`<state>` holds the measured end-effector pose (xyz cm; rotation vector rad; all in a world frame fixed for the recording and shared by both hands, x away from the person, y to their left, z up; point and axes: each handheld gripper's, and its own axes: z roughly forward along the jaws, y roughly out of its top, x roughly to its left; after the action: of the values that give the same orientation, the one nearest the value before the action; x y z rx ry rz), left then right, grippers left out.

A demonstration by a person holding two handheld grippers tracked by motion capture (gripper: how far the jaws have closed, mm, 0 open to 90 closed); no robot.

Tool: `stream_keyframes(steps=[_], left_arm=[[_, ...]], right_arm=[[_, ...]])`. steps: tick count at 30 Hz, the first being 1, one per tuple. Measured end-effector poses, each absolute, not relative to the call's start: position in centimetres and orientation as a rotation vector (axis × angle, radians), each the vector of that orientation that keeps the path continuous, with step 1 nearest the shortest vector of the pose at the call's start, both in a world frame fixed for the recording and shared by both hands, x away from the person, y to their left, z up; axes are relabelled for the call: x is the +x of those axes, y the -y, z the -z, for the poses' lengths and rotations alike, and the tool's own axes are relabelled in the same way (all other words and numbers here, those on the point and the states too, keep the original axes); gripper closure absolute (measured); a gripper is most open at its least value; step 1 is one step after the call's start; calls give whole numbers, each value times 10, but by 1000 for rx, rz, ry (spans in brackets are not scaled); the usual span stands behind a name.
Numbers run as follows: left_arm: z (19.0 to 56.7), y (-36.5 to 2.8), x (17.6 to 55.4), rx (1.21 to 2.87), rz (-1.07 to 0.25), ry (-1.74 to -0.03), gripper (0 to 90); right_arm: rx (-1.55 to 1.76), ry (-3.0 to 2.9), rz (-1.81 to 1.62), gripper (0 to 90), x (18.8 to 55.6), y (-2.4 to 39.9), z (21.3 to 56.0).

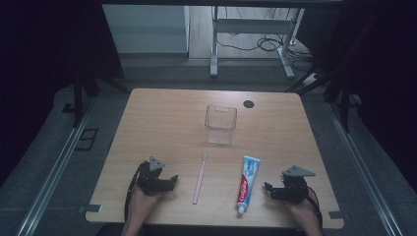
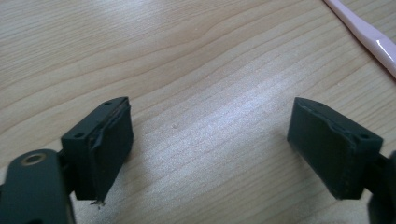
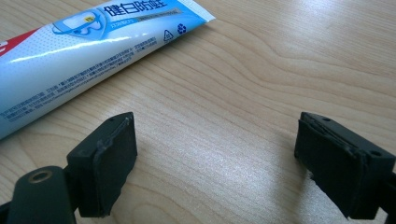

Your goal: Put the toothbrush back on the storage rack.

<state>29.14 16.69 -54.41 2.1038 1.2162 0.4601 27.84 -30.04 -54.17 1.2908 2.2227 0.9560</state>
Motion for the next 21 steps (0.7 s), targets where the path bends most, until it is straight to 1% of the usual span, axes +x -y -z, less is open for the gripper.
stream_keyframes(steps=[2, 6, 7, 8, 9, 10, 11, 12, 13, 15, 18, 19, 20, 21], left_arm=[[544, -167, 291, 2104, -462, -1210, 154], [542, -165, 289, 2110, -476, -1201, 239], [541, -164, 288, 2117, -485, -1194, 239], [538, -162, 287, 2115, -480, -1181, 298], [538, -162, 287, 2115, -480, -1181, 320], [537, -161, 286, 2109, -470, -1171, 320], [534, -160, 284, 2105, -456, -1147, 396], [534, -160, 284, 2105, -456, -1147, 433], [532, -159, 284, 2103, -450, -1142, 433], [529, -156, 282, 2103, -430, -1114, 513], [528, -154, 281, 2107, -415, -1099, 597], [527, -152, 281, 2108, -397, -1086, 597], [526, -150, 281, 2110, -381, -1072, 652], [526, -150, 281, 2110, -381, -1072, 683]], right_arm=[[1291, -2223, -956, 128, 278, 300, 542], [1289, -2223, -957, 129, 278, 300, 542], [1289, -2223, -957, 128, 278, 300, 542], [1288, -2223, -957, 128, 279, 300, 542], [1288, -2223, -957, 128, 279, 300, 542], [1290, -2223, -956, 128, 278, 300, 542], [1288, -2225, -957, 128, 278, 300, 542], [1288, -2225, -957, 128, 278, 300, 542], [1286, -2226, -957, 128, 279, 301, 542], [1285, -2226, -957, 128, 279, 301, 542], [1284, -2227, -958, 128, 279, 301, 542], [1284, -2227, -958, 128, 279, 301, 542], [1283, -2228, -958, 128, 279, 301, 542], [1283, -2228, -958, 128, 279, 301, 542]])
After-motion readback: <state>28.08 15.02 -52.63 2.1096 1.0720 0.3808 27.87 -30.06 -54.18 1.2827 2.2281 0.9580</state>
